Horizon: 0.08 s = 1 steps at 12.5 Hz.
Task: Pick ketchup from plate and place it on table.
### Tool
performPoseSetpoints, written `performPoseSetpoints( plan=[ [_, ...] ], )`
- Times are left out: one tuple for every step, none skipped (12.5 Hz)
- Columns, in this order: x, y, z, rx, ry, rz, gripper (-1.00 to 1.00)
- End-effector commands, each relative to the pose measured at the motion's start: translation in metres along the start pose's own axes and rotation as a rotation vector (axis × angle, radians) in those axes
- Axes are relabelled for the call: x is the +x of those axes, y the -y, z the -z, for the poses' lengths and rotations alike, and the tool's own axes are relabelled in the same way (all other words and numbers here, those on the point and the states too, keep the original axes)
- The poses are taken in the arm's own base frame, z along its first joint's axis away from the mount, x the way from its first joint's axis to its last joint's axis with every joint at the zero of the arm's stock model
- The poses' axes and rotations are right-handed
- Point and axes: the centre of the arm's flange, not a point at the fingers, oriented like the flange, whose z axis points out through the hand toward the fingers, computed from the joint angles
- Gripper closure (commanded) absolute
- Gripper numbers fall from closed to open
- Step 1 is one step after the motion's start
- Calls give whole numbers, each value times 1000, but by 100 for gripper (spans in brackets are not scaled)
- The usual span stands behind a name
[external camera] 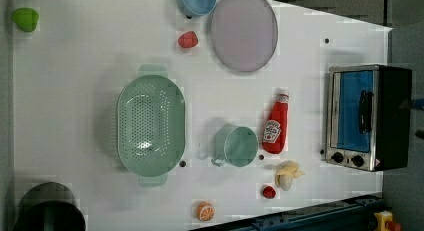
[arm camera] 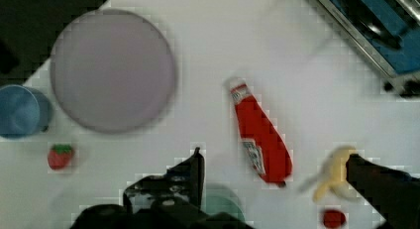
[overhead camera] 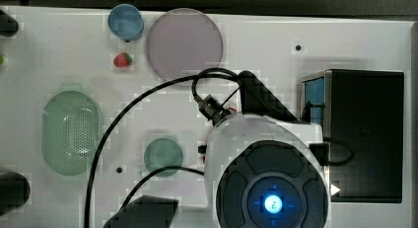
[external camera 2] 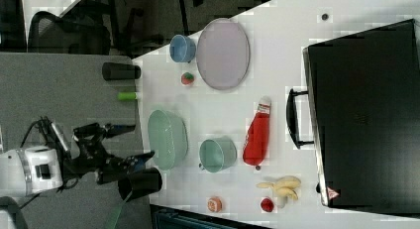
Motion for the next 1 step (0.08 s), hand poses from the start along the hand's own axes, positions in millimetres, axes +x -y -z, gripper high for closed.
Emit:
performPoseSetpoints(
  plan=[
    [-4,0,-27,-82,94,-58,-100]
  ],
)
